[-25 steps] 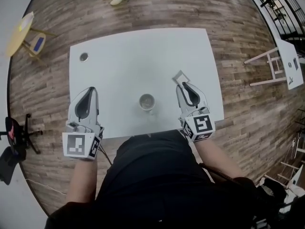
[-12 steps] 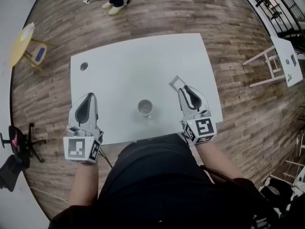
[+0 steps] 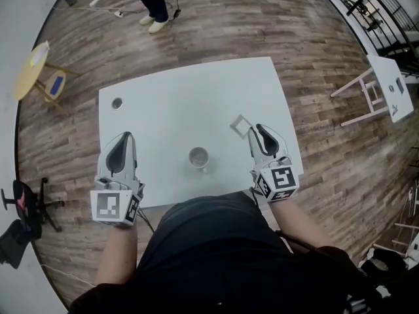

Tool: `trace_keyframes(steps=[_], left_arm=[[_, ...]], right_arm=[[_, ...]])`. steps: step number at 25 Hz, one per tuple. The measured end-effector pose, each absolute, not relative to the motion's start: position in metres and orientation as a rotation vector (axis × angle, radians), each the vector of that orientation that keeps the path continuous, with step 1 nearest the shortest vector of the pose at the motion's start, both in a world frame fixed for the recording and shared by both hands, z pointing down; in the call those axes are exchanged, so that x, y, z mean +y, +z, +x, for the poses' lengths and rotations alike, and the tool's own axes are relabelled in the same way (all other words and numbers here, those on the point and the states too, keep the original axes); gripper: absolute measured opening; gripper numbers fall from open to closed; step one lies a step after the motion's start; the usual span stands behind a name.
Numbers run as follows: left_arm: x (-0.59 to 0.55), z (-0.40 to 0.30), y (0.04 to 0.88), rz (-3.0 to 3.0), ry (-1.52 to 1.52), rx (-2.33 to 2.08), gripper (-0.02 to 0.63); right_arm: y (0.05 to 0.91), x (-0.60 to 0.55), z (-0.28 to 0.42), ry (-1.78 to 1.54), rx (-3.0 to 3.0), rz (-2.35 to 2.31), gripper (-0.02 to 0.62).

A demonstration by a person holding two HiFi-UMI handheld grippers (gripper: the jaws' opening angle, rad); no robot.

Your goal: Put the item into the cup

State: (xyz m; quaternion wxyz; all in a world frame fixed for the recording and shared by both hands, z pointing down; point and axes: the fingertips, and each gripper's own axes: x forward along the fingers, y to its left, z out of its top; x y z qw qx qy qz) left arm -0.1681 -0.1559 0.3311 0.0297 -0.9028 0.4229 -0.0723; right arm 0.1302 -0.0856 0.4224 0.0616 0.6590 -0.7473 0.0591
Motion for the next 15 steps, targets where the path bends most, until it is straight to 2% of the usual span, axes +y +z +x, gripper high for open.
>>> trace_keyframes(steps=[10,12,15], left_arm=[[-0.166,-0.172,0.325,-2.767,-0.206,1.299,-0.002],[-0.169,-0.175,0.323,-2.759,-0.198,1.301,-0.002],[-0.174,-0.179,0.319,-2.757,-0.169,1.298,-0.002]], right_arm=[[0.41,-0.092,0.138,0.13,-2.24,2.042,0.083],[0.407,-0.093,0.14,0.096,-2.217,2.042,0.003],[0.405,-0.093,0.144,0.063,-2.172,2.052,0.002]])
